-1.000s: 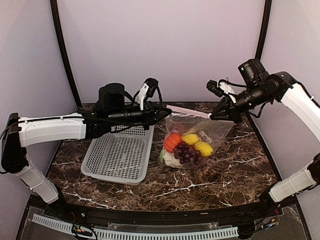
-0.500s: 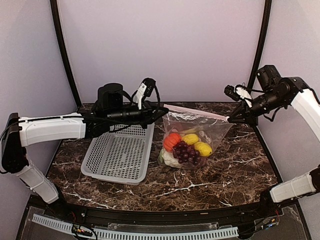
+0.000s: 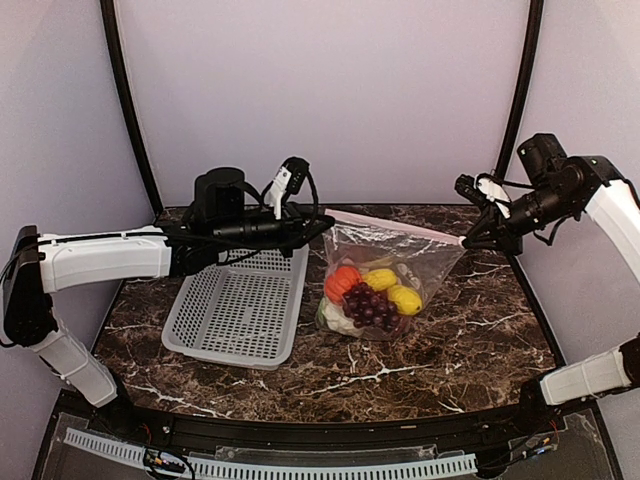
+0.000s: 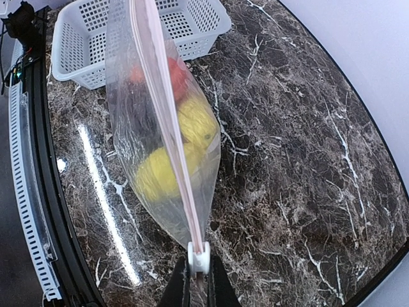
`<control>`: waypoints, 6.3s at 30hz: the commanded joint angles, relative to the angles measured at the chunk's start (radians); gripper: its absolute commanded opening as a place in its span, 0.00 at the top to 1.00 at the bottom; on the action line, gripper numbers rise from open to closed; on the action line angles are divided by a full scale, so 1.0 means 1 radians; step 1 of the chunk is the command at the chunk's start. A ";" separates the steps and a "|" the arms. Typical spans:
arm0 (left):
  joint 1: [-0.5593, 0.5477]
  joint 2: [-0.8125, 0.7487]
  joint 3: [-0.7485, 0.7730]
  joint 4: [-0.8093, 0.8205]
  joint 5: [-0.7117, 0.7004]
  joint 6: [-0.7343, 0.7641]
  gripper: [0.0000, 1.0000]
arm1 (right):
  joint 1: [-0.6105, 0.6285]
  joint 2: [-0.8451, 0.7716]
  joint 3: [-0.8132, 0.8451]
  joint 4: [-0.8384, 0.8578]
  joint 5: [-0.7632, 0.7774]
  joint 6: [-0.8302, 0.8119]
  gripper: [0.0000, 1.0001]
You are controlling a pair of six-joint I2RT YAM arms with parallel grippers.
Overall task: Place the food in the zip-top bag and seal the zipper
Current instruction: Adjust the zipper on the zipper food storage bag, then pass from the left arm to the right, then zip the zipper of the food storage bag, then place the zipper food storage bag at the center of the board.
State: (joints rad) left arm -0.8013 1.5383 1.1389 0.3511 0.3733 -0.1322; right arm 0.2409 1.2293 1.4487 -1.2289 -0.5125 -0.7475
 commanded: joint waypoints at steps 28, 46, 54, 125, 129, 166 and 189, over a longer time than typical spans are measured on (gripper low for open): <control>0.036 -0.010 -0.093 0.177 -0.029 -0.154 0.99 | -0.016 -0.173 -0.314 0.249 -0.458 0.138 0.51; 0.037 0.001 -0.074 0.159 -0.020 -0.146 0.99 | -0.006 -0.182 -0.358 0.356 -0.403 0.168 1.00; 0.027 -0.153 0.134 -0.260 -0.152 0.126 0.46 | 0.028 -0.153 -0.229 0.263 -0.360 0.079 1.00; -0.239 0.557 1.030 -0.712 0.273 0.220 0.95 | 0.129 -0.089 -0.117 0.252 -0.315 0.125 1.00; -0.237 0.541 1.024 -0.802 0.247 0.258 0.99 | 0.084 -0.097 -0.113 0.259 -0.323 0.123 1.00; -0.051 -0.222 0.011 -0.611 0.013 0.223 0.99 | -0.161 -0.070 -0.113 0.221 -0.415 0.081 1.00; 0.020 0.197 0.584 -0.506 -0.021 0.332 0.99 | -0.181 0.207 0.227 0.342 -0.408 0.065 1.00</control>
State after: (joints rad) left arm -0.8097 1.7031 1.5780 -0.1368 0.3611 0.1326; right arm 0.0731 1.4086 1.5543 -0.9497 -0.9150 -0.6571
